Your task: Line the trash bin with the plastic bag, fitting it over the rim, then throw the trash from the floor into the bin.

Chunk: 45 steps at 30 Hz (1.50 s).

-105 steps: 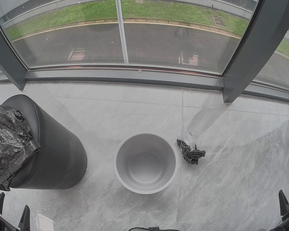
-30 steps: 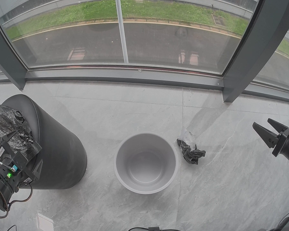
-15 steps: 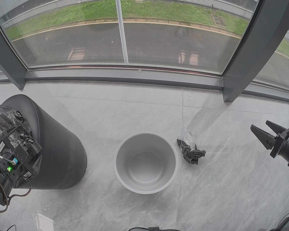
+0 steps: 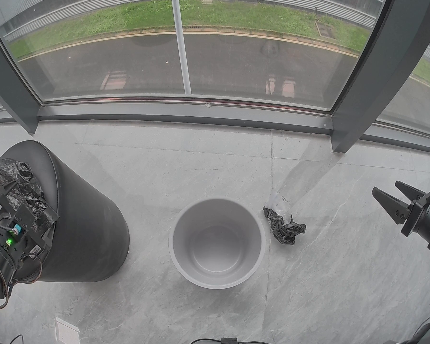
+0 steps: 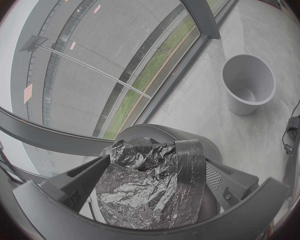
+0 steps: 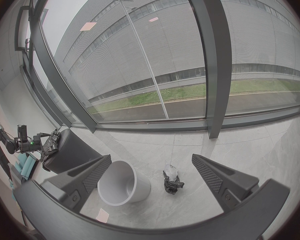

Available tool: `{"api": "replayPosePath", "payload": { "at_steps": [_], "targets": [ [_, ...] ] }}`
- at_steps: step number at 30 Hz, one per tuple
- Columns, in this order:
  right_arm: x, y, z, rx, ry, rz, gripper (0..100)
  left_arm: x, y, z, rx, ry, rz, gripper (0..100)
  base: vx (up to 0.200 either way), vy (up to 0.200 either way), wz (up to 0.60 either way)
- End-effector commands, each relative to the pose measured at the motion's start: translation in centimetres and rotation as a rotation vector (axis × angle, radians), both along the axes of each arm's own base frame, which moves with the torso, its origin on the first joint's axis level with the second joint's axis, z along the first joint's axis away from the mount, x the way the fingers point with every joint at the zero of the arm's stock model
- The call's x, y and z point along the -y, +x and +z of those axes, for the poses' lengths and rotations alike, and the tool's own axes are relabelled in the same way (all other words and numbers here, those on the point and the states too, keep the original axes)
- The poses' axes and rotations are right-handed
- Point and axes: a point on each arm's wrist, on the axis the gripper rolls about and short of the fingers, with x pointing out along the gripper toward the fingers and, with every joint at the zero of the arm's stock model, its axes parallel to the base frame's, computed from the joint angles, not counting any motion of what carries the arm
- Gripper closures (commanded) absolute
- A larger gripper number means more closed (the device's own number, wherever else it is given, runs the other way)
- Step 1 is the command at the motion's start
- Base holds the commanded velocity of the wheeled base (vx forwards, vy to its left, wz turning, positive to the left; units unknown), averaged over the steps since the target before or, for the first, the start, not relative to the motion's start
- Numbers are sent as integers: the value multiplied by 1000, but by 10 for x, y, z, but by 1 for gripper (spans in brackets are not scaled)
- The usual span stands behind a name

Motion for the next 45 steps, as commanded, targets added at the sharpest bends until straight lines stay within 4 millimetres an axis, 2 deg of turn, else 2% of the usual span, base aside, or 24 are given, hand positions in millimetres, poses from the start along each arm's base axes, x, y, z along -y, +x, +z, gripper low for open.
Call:
{"api": "replayPosePath", "payload": {
  "at_steps": [1,6,13,14,30,33,38,40,45],
  "targets": [
    [0,0,0,3,0,1,0,0,2,2,11,-2,6,0,0,0,0],
    [0,-1,-1,-1,0,1,0,-6,5,6,51,-4,43,0,0,0,0],
    [0,-1,-1,-1,-2,3,0,-8,5,2,34,-1,56,0,0,0,0],
    [0,-1,-1,-1,-2,3,0,-7,7,1,28,-2,56,100,0,0,0],
    [0,-1,-1,-1,-2,3,0,-5,19,-6,-17,-9,51,100,0,0,0],
    [0,-1,-1,-1,-2,3,0,-5,20,-4,-8,-12,48,100,0,0,0],
    [0,-2,0,4,-1,3,0,1,22,11,59,-63,7,100,0,0,0],
    [0,-2,-1,2,-1,3,0,8,22,20,106,-149,-34,100,0,0,0],
    [0,-2,-1,-1,-2,3,0,40,30,50,211,-634,-168,100,0,0,0]
  ]
}}
